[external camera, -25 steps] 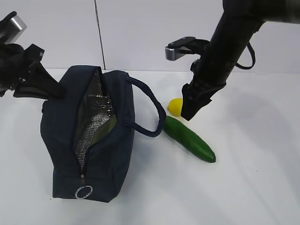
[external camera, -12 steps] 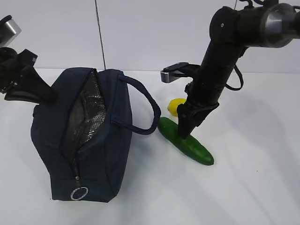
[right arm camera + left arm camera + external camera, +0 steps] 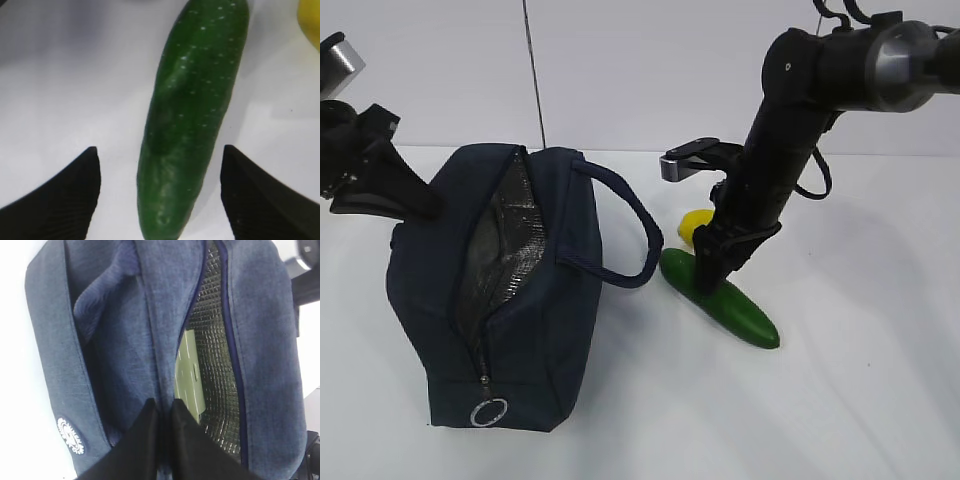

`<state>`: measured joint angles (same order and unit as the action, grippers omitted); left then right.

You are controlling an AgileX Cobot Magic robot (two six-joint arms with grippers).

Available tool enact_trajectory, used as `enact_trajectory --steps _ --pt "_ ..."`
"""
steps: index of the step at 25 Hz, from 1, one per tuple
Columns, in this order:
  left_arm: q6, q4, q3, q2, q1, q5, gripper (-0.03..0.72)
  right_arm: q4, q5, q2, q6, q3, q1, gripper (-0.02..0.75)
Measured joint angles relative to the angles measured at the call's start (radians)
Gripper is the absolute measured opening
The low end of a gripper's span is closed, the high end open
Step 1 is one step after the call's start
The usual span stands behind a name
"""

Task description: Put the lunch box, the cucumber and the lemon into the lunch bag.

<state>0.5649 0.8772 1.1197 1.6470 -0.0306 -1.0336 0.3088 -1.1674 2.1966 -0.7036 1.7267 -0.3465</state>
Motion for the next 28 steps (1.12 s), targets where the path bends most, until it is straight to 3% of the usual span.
enact_trajectory --steps 20,28 --pt "0.000 0.006 0.000 0.000 0.000 0.000 0.009 0.040 0.038 0.089 0.002 0.009 0.000 0.577" --pt "0.000 0.021 0.000 0.000 0.000 0.000 0.009 0.040 0.039 0.089 0.003 0.009 0.000 0.363"
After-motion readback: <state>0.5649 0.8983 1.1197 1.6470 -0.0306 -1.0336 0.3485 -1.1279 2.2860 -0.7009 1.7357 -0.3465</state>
